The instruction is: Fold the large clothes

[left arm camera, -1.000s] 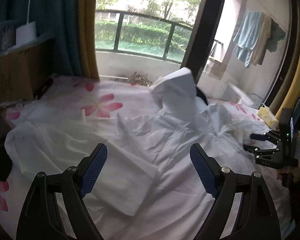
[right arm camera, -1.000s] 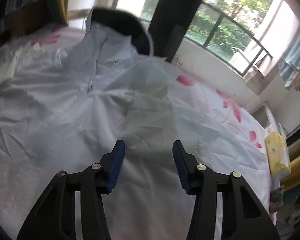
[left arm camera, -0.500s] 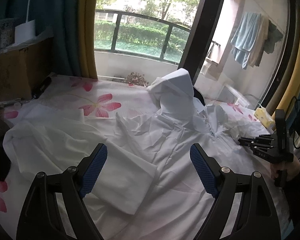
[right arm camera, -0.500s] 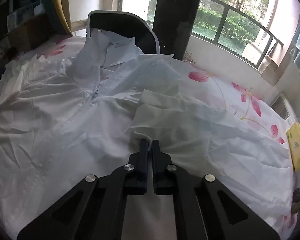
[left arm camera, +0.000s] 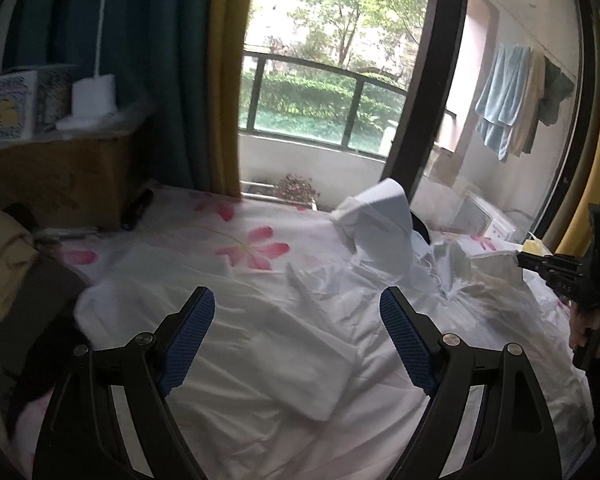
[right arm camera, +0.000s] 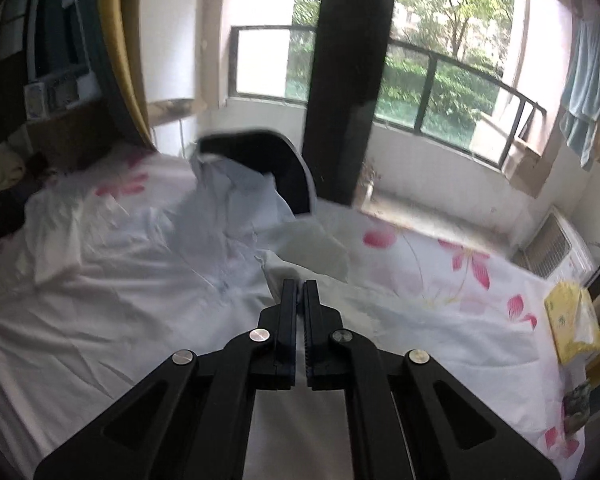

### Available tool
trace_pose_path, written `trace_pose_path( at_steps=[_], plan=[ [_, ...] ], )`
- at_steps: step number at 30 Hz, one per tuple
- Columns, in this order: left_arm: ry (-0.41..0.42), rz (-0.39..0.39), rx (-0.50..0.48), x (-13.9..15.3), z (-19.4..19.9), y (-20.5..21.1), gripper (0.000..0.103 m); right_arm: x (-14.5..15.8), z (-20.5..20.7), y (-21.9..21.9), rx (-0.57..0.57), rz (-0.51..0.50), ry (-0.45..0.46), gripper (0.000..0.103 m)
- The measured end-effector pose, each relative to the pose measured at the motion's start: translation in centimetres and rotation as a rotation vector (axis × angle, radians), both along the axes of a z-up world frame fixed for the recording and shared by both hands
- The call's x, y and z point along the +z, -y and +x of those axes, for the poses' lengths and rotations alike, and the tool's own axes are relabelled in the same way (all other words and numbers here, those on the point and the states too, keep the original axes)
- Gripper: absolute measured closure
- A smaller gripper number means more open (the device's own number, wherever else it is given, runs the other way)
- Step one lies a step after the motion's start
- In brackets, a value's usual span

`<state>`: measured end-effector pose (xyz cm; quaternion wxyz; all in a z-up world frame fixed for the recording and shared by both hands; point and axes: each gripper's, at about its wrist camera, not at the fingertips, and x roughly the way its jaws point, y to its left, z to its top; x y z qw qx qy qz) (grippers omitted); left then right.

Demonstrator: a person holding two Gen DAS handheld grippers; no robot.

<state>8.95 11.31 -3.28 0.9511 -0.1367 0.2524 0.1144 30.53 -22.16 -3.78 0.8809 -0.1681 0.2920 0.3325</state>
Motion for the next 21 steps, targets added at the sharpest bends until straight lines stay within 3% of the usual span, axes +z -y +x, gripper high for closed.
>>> trace_pose_path(
  at_steps=[5,13,21],
  plan=[
    [0.017,0.022,0.029,0.8,-1.8,-1.5,0.016,1.1,-2.0,-2.6,0.058,0.009,0.023,0.100],
    [0.049,-0.006,0.099,0.9,-5.3,-4.7,0.016,3.0,-5.5,-7.8,0.147,0.021,0.054,0.100],
    [0.067,-0.040,0.073,0.4,-6.6,-6.6,0.016,3.5,-7.4,-13.4,0.180,0.025,0.064,0.100]
  ],
)
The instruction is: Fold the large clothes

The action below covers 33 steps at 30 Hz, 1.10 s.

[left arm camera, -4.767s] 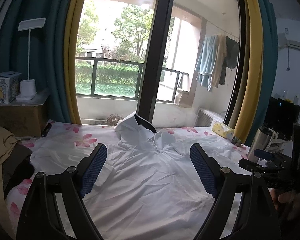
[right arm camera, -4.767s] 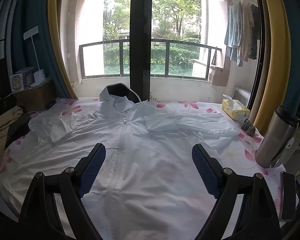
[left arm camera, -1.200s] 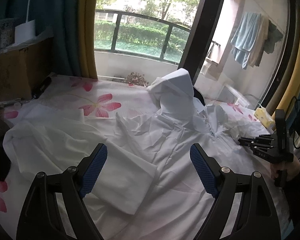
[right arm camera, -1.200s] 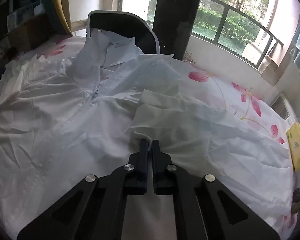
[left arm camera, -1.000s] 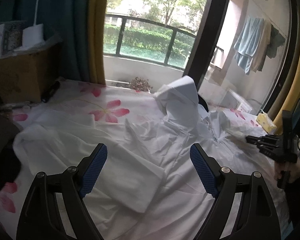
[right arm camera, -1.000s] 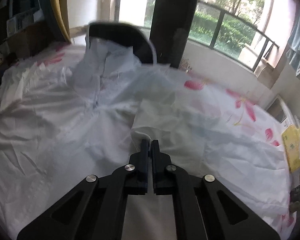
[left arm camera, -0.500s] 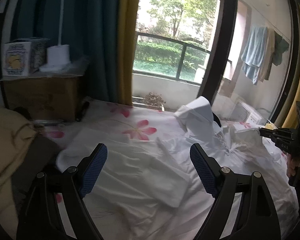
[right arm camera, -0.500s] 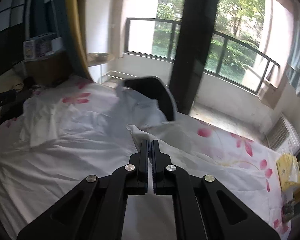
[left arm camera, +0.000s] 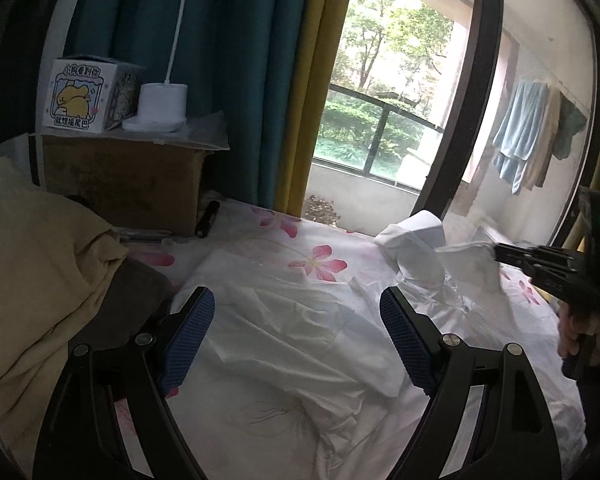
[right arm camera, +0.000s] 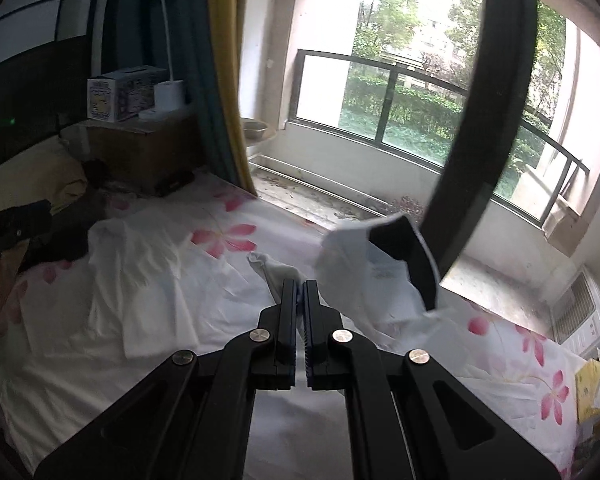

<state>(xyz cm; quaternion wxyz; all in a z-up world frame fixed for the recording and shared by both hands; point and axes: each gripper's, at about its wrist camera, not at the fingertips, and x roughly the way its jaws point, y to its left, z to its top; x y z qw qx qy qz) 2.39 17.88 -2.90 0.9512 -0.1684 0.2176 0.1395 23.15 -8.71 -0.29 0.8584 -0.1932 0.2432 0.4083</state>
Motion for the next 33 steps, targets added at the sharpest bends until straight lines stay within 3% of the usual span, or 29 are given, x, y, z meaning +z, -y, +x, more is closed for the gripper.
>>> trace_pose_path(
  at_steps=[11,22,25,27,30,33],
  plan=[
    [-0.008,-0.017,-0.030,-0.7,-0.3,-1.8,0.016,-1.9,0.0,-5.8,-0.007,-0.024,-0.043,0.100],
    [-0.041,-0.047,-0.048,-2.3,0.9,-2.3,0.016,-7.0,2.0,-7.0,-0.076,-0.081,-0.192,0.099],
    [-0.045,-0.052,-0.054,-2.5,1.1,-2.2,0.016,-7.4,1.6,-7.4,-0.050,-0.102,-0.235,0.098],
    [-0.043,-0.057,-0.056,-2.4,1.1,-2.1,0.016,-7.8,1.2,-7.5,-0.042,-0.117,-0.252,0.091],
    [-0.051,-0.064,-0.058,-2.4,1.2,-1.9,0.016,-8.2,0.6,-7.2,-0.040,-0.112,-0.294,0.063],
    [-0.056,-0.061,-0.060,-2.4,1.3,-1.8,0.016,-8.3,-0.3,-6.9,-0.031,-0.100,-0.319,0.062]
  ],
)
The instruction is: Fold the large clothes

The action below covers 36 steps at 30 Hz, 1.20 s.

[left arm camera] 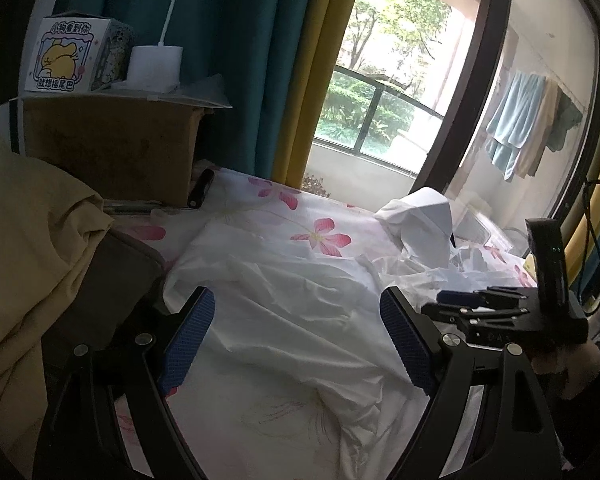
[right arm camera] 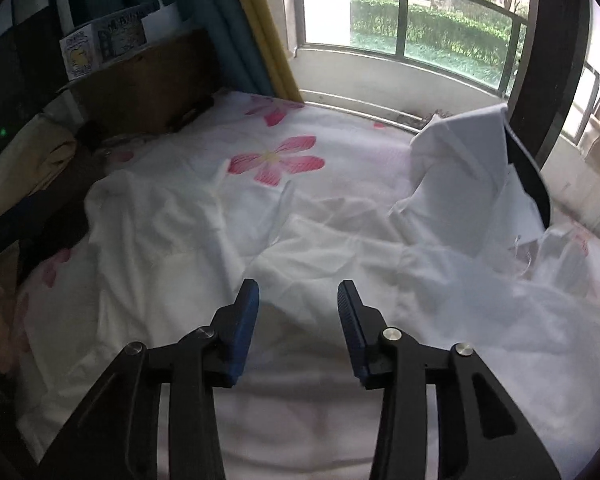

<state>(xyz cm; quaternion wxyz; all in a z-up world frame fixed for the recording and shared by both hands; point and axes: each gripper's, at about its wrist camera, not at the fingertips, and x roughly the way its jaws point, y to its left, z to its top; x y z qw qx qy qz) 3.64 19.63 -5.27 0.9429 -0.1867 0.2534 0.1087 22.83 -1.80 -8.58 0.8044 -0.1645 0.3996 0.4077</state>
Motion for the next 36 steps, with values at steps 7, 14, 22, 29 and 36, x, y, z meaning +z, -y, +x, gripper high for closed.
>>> trace_pose_path(
  at_steps=[7,14,22,29,36],
  plan=[
    [0.000,-0.002,0.003,0.1,-0.3,0.2,0.016,-1.1,-1.7,0.2,0.025,0.021,-0.083,0.062],
    [-0.007,-0.001,0.005,0.0,-0.5,0.3,0.016,-2.4,-2.4,-0.7,0.026,0.012,-0.136,0.062],
    [-0.011,0.004,0.003,0.1,-0.6,0.4,0.016,-2.0,-3.6,-1.5,0.087,0.055,-0.097,0.100],
    [-0.005,0.022,-0.002,0.7,-0.7,0.9,0.016,2.3,-5.2,-1.6,0.149,0.120,0.015,0.100],
    [-0.006,0.037,-0.005,1.4,-0.7,1.6,0.016,6.3,-3.8,0.1,0.111,0.185,0.100,0.100]
  ],
)
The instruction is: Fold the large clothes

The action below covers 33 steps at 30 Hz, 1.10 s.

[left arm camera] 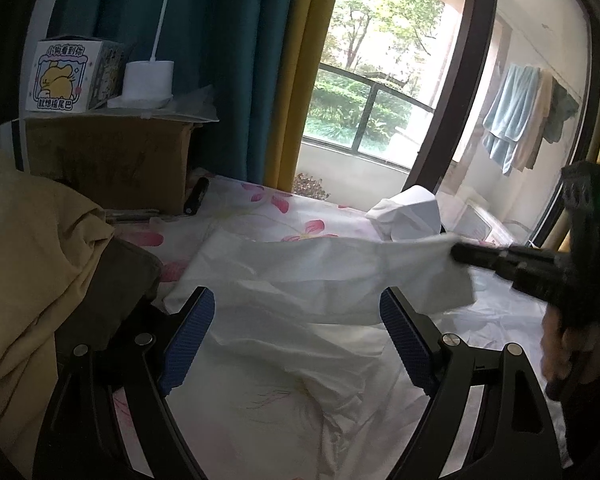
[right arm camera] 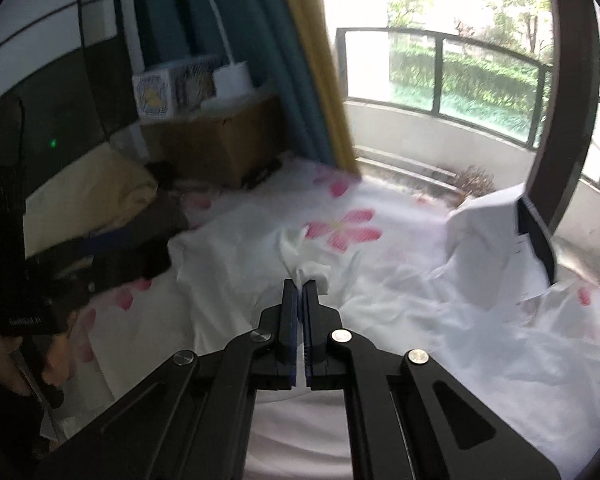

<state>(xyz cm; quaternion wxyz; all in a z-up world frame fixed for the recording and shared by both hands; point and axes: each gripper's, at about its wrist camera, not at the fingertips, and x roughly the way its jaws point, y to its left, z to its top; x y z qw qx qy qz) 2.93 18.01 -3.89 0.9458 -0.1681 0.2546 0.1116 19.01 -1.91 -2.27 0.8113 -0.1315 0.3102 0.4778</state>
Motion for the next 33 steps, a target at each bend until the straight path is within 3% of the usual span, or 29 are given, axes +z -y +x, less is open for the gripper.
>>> trace_pose_path(
  at_steps=[13,33],
  plan=[
    [-0.017,0.021,-0.039,1.0,1.9,3.1,0.016,3.0,3.7,7.8,-0.167,0.039,0.078,0.100],
    [-0.076,0.078,-0.111,1.8,6.2,10.6,0.016,1.6,8.7,20.8,-0.361,0.026,0.082,0.100]
  ],
)
